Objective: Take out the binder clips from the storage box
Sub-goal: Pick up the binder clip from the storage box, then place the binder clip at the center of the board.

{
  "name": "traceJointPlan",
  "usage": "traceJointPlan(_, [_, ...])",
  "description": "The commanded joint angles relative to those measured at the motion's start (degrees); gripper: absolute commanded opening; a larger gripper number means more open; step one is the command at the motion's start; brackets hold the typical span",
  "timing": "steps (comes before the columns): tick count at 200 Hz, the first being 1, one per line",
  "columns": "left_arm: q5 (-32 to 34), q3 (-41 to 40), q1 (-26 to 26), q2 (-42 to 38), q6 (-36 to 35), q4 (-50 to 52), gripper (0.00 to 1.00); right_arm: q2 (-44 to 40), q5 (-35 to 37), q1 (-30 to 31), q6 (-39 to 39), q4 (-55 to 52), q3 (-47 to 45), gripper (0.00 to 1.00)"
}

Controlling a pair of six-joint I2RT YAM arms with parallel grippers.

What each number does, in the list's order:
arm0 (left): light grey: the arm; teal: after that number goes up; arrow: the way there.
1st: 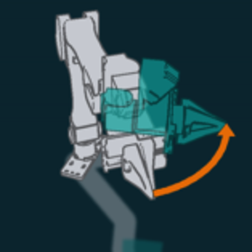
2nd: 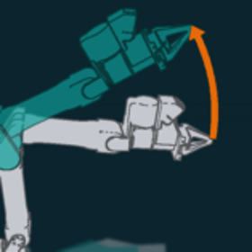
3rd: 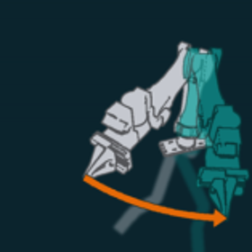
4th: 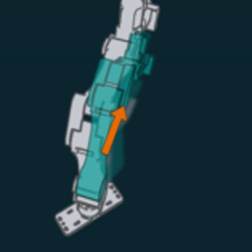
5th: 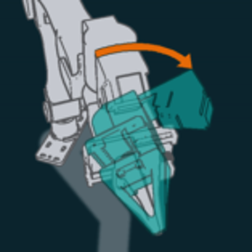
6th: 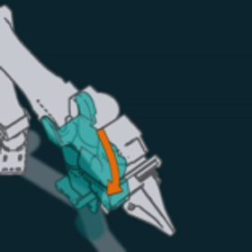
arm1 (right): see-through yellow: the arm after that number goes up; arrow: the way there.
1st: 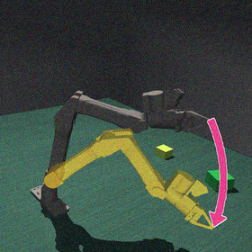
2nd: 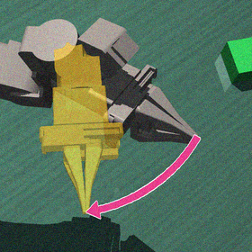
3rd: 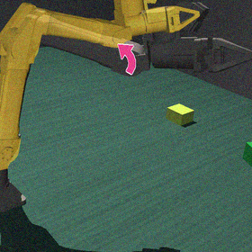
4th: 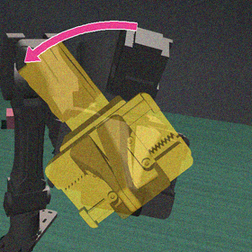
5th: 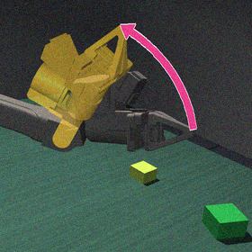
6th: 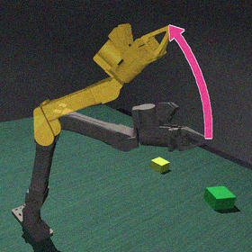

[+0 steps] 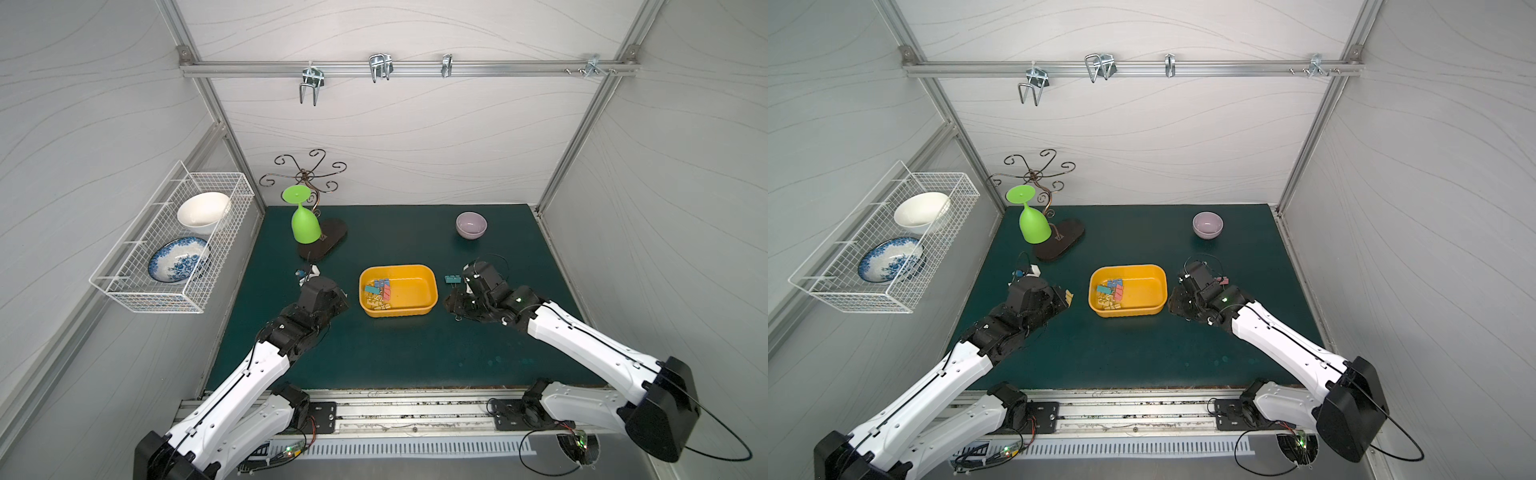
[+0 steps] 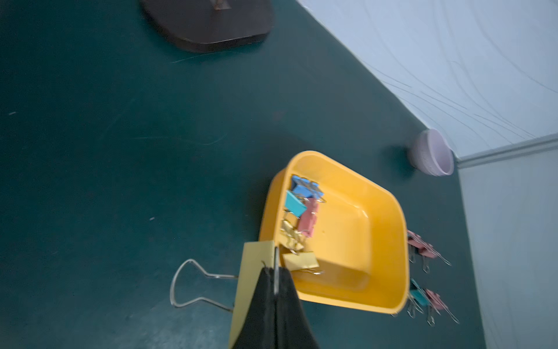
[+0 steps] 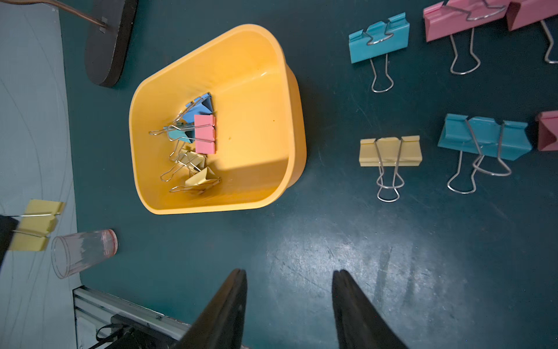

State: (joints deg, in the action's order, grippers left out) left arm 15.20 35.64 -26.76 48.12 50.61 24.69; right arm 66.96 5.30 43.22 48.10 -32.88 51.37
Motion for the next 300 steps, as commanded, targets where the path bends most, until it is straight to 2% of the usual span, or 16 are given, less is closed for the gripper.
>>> traceJointPlan(1, [5.0,-2.7,0.3,-0.7,7.0,2.2,0.00,1.2,2.3,0.9,1.5,0.3,1.5,0.50])
traceJointPlan(40, [2.5,-10.5,0.3,0.3,8.5,-5.7,0.00,4.7,0.4,1.0,0.6,-1.1,3.5,0.50])
traceJointPlan(81, [-5.4,-13.0,0.3,6.2,8.8,-11.8,0.00,5.6,-6.2,1.0,-3.4,1.5,4.7,0.52])
traceJointPlan(108, [-5.3,-13.7,0.2,7.8,12.9,-9.2,0.00,5.6,-7.2,1.0,-3.7,3.2,4.1,0.52])
traceJointPlan(123, [-6.0,-16.2,0.1,7.0,14.6,-13.0,0.00,5.6,-6.3,1.0,-3.8,3.4,3.8,0.52])
traceJointPlan(153, [-7.5,-16.3,0.1,5.6,13.6,-10.8,0.17,6.9,-4.7,1.0,-2.7,2.0,4.5,0.52])
traceJointPlan(166, [-10.7,-16.1,0.0,4.3,10.9,-10.1,0.25,8.3,-4.7,1.0,-3.0,0.3,5.8,0.51])
traceJointPlan(192, [-17.1,-12.0,0.2,2.0,6.6,0.3,0.51,10.2,-4.6,0.9,-3.2,-0.9,6.5,0.50])
traceJointPlan(208, [-14.2,-8.6,0.1,0.4,6.1,10.8,0.62,10.4,-4.7,0.9,-3.1,-1.0,6.3,0.50])
traceJointPlan(225, [-7.5,-6.5,0.2,-1.6,4.8,17.2,0.86,9.8,-4.7,0.9,-3.0,-0.8,5.7,0.50])
traceJointPlan(234, [-4.6,-5.3,0.3,-2.2,3.3,19.1,0.91,9.4,-4.7,1.0,-2.7,-0.8,5.4,0.50])
traceJointPlan(255, [-5.7,-2.1,1.1,-0.6,-5.8,17.3,0.90,8.0,-4.3,0.9,-3.2,-1.0,5.0,0.49])
traceJointPlan(264, [-10.6,-0.6,2.4,1.4,-9.2,15.5,0.86,7.0,-5.8,1.0,-4.9,0.7,4.2,0.48])
traceJointPlan(271, [-17.6,0.1,4.4,3.2,-12.0,12.7,0.78,5.5,-8.2,1.1,-6.9,3.5,3.1,0.48])
traceJointPlan(279, [-24.4,0.8,6.4,5.6,-13.8,10.4,0.76,3.6,-10.1,1.6,-8.4,6.4,1.6,0.49])
traceJointPlan(300, [-27.3,4.5,10.4,11.4,-17.0,13.1,0.71,-0.3,-12.4,1.7,-11.1,9.8,-0.5,0.51])
